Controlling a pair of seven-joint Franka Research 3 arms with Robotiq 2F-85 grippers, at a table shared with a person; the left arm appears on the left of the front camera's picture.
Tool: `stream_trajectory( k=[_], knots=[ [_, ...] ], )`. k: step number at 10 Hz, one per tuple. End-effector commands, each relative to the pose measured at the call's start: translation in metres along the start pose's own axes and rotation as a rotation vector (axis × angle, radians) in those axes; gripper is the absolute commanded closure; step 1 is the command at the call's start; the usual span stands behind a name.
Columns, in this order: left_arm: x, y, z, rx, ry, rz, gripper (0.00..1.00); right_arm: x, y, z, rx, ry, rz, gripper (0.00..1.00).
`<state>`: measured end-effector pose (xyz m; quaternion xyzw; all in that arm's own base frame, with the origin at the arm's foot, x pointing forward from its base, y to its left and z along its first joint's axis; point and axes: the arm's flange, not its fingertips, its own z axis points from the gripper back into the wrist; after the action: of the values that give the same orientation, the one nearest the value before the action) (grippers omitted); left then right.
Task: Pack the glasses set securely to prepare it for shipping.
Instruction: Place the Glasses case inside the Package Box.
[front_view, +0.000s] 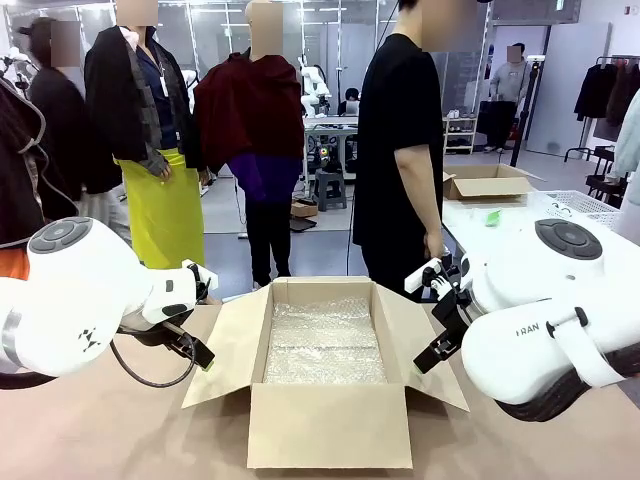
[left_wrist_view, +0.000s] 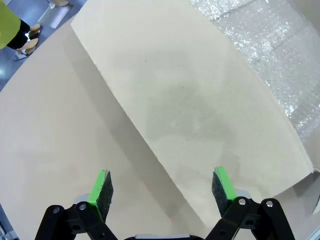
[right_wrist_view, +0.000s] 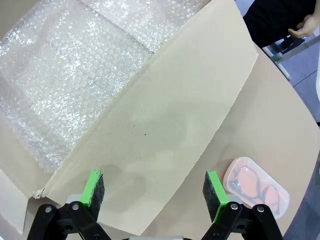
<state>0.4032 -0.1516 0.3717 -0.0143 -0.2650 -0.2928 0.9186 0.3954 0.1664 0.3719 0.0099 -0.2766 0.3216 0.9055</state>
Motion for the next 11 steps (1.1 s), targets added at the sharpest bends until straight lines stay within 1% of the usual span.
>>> stream_trajectory(
  k=[1, 7, 8, 9, 10, 11],
  knots=[
    [0.0, 0.0, 0.0, 0.0, 0.0, 0.001, 0.0, 0.0, 0.0, 0.0, 0.001, 0.0, -0.002, 0.0],
    [0.0, 0.0, 0.0, 0.0, 0.0, 0.0, 0.0, 0.0, 0.0, 0.0, 0.0, 0.0, 0.0, 0.0],
    [0.005, 0.003, 0.011, 0.011, 0.019, -0.019, 0.0, 0.002, -0.013, 0.001, 0.011, -0.017, 0.019, 0.0],
    [0.009, 0.007, 0.025, -0.015, 0.065, -0.01, 0.0, 0.002, -0.029, 0.005, 0.027, 0.013, 0.07, 0.0],
    [0.011, 0.008, 0.042, -0.089, 0.107, -0.013, 0.0, 0.002, -0.043, 0.015, 0.06, 0.089, 0.209, 0.0],
    [0.013, 0.011, 0.059, -0.125, 0.154, -0.036, 0.0, 0.005, -0.057, 0.027, 0.1, 0.104, 0.281, 0.0]
  ],
)
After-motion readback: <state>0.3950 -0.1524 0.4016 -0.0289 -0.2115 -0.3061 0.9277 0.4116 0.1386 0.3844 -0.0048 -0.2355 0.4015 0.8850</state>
